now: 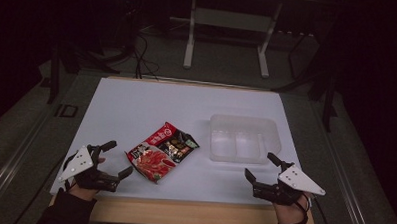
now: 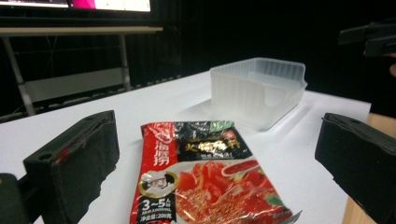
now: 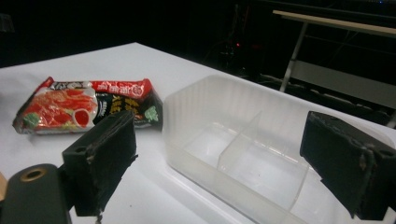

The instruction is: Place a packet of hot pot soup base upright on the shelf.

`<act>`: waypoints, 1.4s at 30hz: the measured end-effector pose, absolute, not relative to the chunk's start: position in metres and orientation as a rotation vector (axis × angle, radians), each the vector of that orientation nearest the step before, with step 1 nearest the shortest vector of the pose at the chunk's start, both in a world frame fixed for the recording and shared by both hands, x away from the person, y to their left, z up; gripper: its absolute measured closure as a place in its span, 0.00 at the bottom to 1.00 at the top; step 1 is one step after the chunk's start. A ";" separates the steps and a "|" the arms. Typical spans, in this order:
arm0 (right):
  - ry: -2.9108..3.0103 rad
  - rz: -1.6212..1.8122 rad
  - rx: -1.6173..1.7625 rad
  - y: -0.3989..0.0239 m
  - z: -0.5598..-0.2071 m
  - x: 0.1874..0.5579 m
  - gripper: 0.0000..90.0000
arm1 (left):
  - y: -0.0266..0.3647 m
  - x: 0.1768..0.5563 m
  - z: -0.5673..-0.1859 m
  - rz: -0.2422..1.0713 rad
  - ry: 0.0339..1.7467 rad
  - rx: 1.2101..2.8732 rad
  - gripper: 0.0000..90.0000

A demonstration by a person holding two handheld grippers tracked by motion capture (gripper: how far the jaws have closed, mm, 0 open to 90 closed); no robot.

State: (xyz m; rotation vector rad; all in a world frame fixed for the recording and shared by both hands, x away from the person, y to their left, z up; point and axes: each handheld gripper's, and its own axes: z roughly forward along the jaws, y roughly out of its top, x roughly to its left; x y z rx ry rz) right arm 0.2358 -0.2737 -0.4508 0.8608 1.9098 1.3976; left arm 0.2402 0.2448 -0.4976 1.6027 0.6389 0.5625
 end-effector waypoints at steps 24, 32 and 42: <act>1.917 1.457 0.819 -0.266 -0.447 0.233 0.11 | 0.231 0.244 -0.469 0.283 0.631 1.692 0.02; 1.936 1.479 0.799 -0.262 -0.446 0.231 0.11 | 0.221 0.256 -0.450 0.310 0.636 1.698 0.01; 1.942 1.471 0.771 -0.259 -0.444 0.229 0.11 | 0.210 0.285 -0.450 0.318 0.704 1.731 0.01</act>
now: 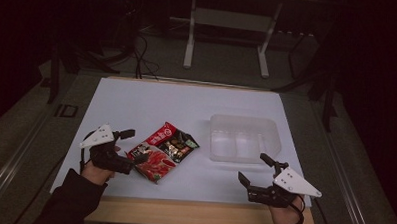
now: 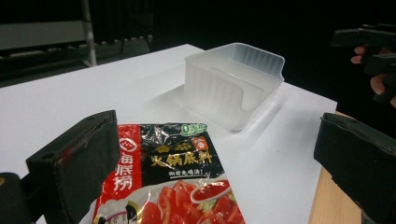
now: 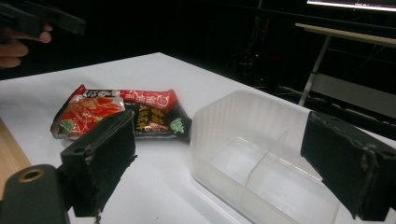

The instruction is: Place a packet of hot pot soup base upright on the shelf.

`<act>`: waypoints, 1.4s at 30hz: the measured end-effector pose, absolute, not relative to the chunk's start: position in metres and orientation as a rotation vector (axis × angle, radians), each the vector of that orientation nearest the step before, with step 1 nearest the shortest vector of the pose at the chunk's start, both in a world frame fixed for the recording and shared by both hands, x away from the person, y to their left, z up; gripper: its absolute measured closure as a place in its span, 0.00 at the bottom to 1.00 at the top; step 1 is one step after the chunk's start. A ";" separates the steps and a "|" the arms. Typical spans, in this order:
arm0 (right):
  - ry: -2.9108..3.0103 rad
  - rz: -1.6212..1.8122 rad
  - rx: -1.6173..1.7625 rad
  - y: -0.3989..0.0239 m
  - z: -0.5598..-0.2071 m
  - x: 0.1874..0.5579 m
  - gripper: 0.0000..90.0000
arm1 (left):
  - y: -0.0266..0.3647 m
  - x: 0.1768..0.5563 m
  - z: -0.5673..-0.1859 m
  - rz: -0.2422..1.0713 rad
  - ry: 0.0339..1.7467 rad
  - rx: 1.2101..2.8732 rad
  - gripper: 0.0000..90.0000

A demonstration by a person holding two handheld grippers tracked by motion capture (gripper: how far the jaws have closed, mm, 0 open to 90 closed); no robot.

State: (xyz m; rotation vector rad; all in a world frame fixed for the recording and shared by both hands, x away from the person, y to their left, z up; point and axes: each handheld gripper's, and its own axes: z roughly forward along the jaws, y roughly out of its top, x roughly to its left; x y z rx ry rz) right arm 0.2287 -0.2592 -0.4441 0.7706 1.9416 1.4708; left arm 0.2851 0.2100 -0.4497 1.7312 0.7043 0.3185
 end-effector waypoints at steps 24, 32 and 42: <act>1.985 1.403 0.752 -0.256 -0.446 0.230 0.11 | 0.168 0.346 -0.445 0.301 0.645 1.913 0.02; 1.985 1.437 0.778 -0.253 -0.447 0.232 0.11 | 0.167 0.373 -0.447 0.334 0.681 1.987 0.02; 2.049 1.492 0.772 -0.247 -0.448 0.232 0.11 | 0.166 0.398 -0.455 0.329 0.735 1.994 0.17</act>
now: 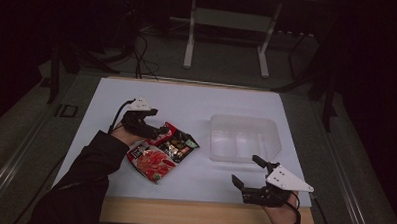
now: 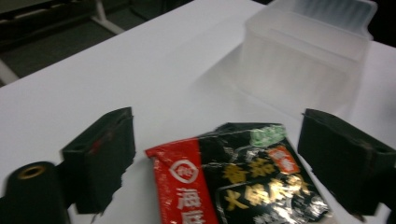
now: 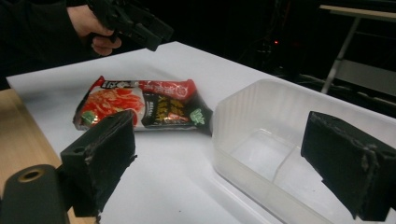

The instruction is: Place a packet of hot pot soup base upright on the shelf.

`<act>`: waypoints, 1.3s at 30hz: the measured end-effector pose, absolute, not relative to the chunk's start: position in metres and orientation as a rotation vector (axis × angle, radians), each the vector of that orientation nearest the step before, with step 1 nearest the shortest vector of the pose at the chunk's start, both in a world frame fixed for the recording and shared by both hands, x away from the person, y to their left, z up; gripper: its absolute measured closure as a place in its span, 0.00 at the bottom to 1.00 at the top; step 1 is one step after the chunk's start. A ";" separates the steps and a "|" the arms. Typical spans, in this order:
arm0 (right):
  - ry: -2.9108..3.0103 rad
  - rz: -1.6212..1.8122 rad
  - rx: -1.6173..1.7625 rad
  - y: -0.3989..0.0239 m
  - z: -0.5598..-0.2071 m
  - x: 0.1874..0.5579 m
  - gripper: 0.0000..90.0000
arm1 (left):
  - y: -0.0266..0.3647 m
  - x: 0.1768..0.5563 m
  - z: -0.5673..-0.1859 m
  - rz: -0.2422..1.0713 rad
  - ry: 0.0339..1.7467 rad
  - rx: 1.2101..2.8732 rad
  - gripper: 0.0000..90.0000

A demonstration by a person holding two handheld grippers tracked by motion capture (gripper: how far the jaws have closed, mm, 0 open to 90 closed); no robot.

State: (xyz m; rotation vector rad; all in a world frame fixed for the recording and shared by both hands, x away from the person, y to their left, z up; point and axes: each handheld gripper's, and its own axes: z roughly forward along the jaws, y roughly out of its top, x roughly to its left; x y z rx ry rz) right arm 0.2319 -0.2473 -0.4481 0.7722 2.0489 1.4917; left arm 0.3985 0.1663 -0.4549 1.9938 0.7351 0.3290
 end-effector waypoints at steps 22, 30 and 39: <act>2.078 1.491 0.767 -0.244 -0.449 0.230 0.15 | 0.155 0.448 -0.511 0.183 0.920 2.146 0.50; 2.079 1.488 0.770 -0.243 -0.450 0.231 0.15 | 0.150 0.453 -0.519 0.172 0.968 2.189 0.54; 2.084 1.484 0.772 -0.243 -0.450 0.231 0.15 | 0.134 0.451 -0.517 0.198 0.958 2.317 0.75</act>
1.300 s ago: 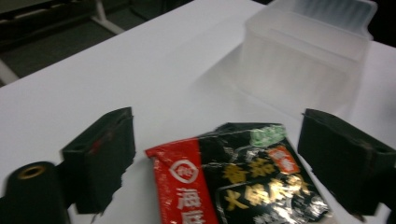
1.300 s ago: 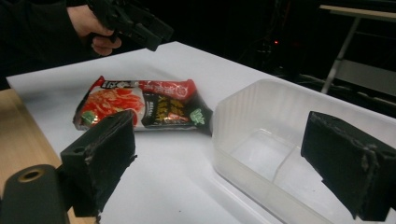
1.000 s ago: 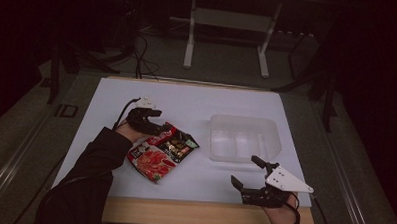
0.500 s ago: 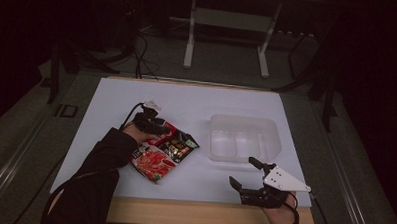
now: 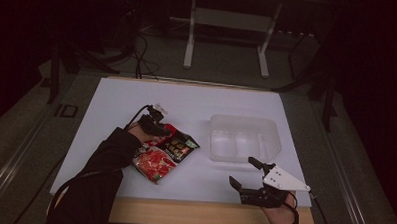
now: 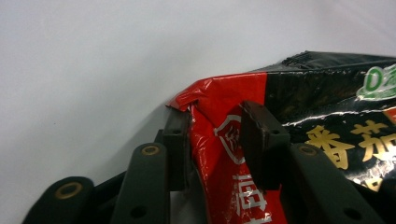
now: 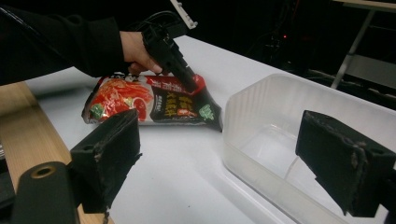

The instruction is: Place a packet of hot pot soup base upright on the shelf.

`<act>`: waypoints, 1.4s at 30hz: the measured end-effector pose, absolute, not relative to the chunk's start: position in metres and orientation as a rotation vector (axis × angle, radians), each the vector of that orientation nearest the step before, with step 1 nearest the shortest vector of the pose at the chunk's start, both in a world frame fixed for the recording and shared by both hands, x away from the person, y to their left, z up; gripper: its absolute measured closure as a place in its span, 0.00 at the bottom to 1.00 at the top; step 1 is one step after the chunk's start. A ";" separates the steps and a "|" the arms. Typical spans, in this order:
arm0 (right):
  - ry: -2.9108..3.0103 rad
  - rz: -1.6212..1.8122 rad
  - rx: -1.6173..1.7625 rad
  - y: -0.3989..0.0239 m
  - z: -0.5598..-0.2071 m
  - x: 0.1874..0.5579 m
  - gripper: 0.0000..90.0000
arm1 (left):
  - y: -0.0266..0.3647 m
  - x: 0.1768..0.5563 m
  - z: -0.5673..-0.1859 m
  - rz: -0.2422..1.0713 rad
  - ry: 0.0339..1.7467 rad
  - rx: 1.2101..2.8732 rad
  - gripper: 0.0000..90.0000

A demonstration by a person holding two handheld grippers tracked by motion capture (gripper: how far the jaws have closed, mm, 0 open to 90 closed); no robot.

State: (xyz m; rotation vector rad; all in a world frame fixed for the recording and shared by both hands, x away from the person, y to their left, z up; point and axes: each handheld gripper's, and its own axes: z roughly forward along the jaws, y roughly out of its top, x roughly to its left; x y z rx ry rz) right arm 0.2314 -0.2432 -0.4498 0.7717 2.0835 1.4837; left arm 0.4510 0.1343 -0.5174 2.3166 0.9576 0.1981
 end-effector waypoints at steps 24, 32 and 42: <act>2.057 1.513 0.812 -0.248 -0.446 0.232 0.17 | 0.141 0.428 -0.481 0.220 0.870 2.154 0.98; 2.042 1.525 0.810 -0.248 -0.444 0.231 0.17 | 0.147 0.411 -0.462 0.244 0.819 2.104 0.98; 2.039 1.534 0.797 -0.247 -0.442 0.229 0.21 | 0.154 0.387 -0.441 0.257 0.754 2.056 0.98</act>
